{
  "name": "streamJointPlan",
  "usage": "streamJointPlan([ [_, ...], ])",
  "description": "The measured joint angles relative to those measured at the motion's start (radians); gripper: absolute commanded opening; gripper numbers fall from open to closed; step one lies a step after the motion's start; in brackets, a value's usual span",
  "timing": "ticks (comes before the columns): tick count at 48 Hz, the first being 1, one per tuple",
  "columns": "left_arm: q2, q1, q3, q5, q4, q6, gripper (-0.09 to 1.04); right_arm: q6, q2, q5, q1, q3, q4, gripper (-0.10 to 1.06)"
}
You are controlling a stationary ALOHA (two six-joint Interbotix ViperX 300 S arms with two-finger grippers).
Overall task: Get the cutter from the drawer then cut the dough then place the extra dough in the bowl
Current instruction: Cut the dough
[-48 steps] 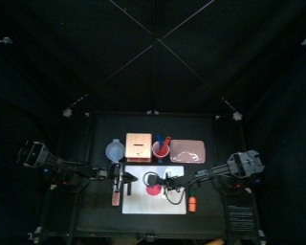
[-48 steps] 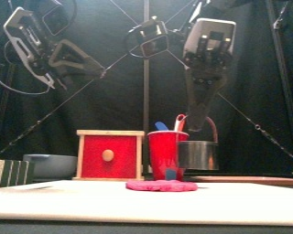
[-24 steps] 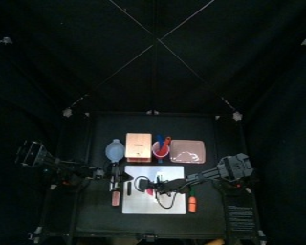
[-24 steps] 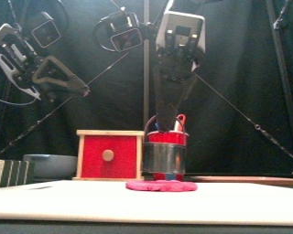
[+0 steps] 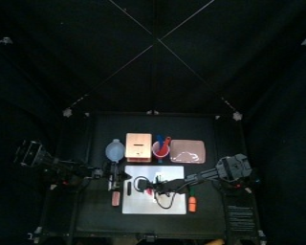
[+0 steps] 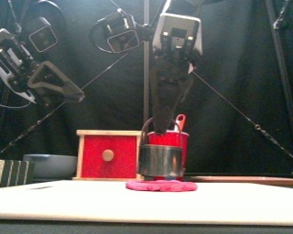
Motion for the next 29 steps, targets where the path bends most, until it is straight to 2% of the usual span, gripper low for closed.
streamJointPlan([
  [29, 0.002, -0.002, 0.005, 0.000, -0.021, 0.000, 0.39, -0.009, 0.015, 0.020, -0.003, -0.017, 0.000, 0.59],
])
